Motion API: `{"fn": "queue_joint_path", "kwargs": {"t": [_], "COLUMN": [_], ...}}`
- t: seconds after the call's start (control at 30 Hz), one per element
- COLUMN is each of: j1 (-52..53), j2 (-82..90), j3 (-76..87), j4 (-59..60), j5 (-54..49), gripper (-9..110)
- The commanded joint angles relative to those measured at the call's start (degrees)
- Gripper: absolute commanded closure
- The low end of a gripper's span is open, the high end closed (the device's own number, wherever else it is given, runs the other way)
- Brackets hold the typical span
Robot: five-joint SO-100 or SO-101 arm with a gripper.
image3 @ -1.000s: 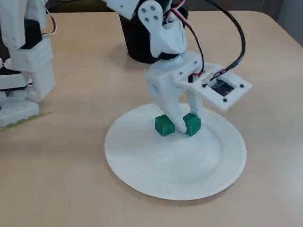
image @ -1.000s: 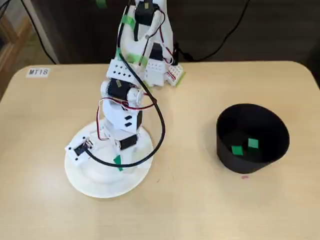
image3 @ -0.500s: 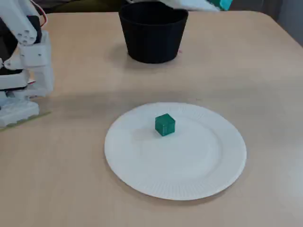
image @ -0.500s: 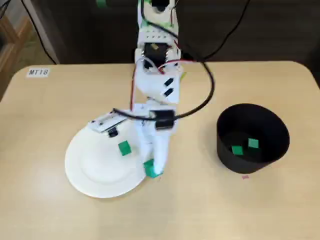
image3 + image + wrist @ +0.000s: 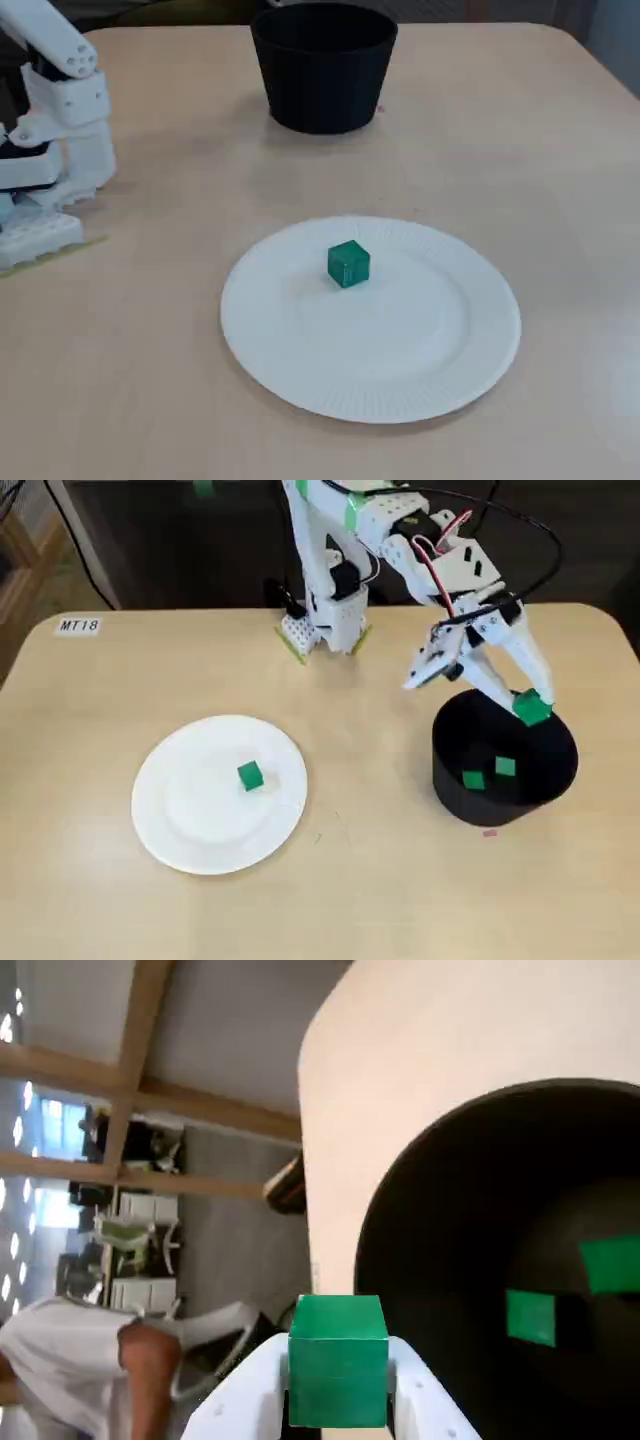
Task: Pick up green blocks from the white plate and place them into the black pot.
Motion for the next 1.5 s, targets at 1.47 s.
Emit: {"fn": "queue_joint_path", "kwargs": {"t": [1.47], "j1": [59.24], "j2": [2.46], "j3": [0.53], "j4": [27.95], "j5": [-17.40], "gripper": [104]}}
